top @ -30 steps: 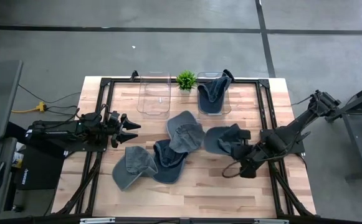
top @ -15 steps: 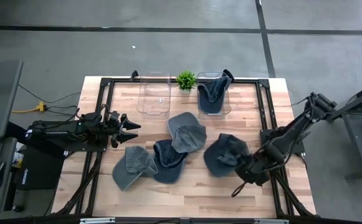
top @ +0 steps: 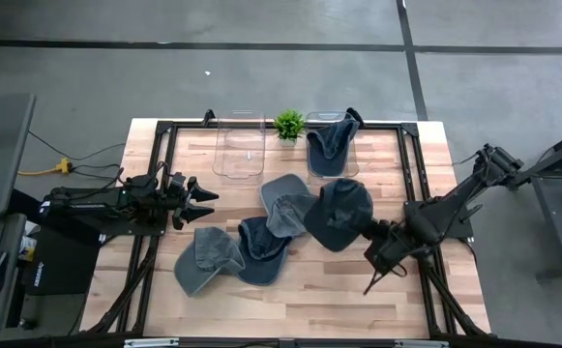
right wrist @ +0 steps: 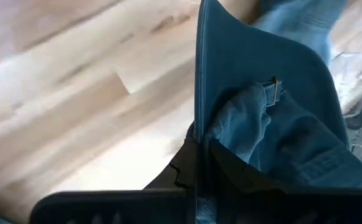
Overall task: Pick & Place hat
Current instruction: Put the right blue cap into the right transparent bin
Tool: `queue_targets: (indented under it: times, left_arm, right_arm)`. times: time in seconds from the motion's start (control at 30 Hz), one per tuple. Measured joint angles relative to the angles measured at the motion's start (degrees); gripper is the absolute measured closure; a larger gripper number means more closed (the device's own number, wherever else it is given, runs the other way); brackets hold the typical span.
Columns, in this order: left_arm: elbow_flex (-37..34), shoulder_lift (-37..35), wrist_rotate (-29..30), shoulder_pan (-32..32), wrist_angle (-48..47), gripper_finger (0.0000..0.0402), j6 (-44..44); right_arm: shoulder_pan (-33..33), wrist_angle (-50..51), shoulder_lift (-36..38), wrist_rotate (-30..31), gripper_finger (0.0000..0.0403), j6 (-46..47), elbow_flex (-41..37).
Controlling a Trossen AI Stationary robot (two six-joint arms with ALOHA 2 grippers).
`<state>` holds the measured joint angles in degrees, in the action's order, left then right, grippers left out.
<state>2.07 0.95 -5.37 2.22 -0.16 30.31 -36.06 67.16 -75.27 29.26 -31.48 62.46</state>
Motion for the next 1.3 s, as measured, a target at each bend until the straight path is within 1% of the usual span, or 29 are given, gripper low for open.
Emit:
queue_targets:
  times: [0.23,0.5,0.67,0.8,1.03,1.17,1.3]
  left_arm:
    - [0.0,0.0,0.0,0.0,0.0,0.0135,0.0]
    - [0.0,0.0,0.0,0.0,0.0,0.0135,0.0]
    - [0.0,0.0,0.0,0.0,0.0,0.0135,0.0]
    - [0.0,0.0,0.0,0.0,0.0,0.0135,0.0]
    - [0.0,0.0,0.0,0.0,0.0,0.0135,0.0]
    - [0.0,0.0,0.0,0.0,0.0,0.0135,0.0]
    - [0.0,0.0,0.0,0.0,0.0,0.0135,0.0]
  right_arm:
    - [8.1,1.0,5.5,0.0,0.0393,-10.6,1.6]
    - [21.4,1.2,10.2,-1.0,0.0393,-24.9,2.1]
    - [30.2,-1.0,11.7,-1.1,0.0393,-37.0,2.1]
    - [36.8,-5.5,12.1,-1.1,0.0393,-46.8,2.1]
    - [47.4,-10.6,12.1,-3.6,0.0393,-58.2,2.1]
    - [53.4,-12.2,11.9,-5.0,0.0393,-63.2,2.1]
    - [57.3,-12.6,10.6,-5.8,0.0393,-65.6,2.0]
